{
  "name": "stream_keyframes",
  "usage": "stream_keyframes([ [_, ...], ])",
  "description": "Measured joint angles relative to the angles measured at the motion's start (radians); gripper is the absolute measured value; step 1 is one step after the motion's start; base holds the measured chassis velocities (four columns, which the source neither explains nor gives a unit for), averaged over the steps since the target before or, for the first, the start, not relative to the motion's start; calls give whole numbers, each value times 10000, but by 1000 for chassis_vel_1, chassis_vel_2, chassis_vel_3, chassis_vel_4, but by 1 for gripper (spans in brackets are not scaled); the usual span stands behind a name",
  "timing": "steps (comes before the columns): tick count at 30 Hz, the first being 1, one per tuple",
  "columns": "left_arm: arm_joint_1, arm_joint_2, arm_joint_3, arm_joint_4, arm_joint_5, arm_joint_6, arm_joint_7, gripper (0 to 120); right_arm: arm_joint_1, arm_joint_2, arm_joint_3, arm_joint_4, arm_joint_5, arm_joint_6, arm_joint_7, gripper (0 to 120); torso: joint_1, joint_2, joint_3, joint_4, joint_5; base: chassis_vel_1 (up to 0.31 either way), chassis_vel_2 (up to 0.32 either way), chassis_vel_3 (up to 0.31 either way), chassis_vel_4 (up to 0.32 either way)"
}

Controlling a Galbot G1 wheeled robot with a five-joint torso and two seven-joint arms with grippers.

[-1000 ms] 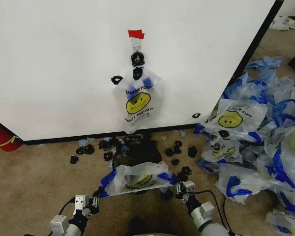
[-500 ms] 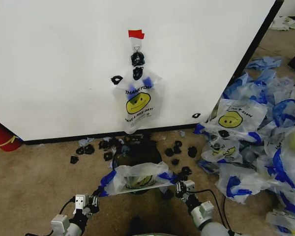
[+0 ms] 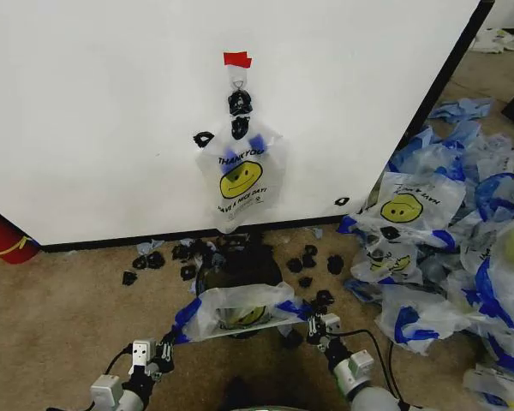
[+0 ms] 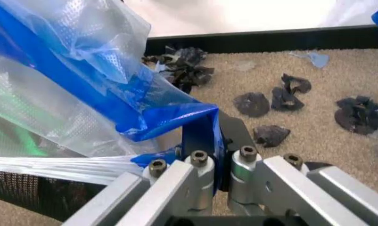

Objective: Pick up the garbage bag from the wall and place it over the trash bin.

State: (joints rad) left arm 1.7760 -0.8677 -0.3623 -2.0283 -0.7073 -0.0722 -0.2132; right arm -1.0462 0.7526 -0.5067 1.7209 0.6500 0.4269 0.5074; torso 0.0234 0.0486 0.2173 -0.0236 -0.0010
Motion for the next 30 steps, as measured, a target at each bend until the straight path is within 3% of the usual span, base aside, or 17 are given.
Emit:
stream_keyframes([
  [20,-134,-29,55,166,267,-215,-116,0,-63,34,147,-88,-53,52,-3,0,0,0,0,0,0,0,0,0,0],
  [24,-101,-27,29,119,280,-222,-198,1,-88,16,178,-92,-55,64,-11,16,0,0,1,0,2,0,0,0,0],
  [30,-37,-41,9,48,285,-225,-199,21,-106,0,189,-65,-56,71,-52,36,0,0,0,0,0,0,0,0,0],
])
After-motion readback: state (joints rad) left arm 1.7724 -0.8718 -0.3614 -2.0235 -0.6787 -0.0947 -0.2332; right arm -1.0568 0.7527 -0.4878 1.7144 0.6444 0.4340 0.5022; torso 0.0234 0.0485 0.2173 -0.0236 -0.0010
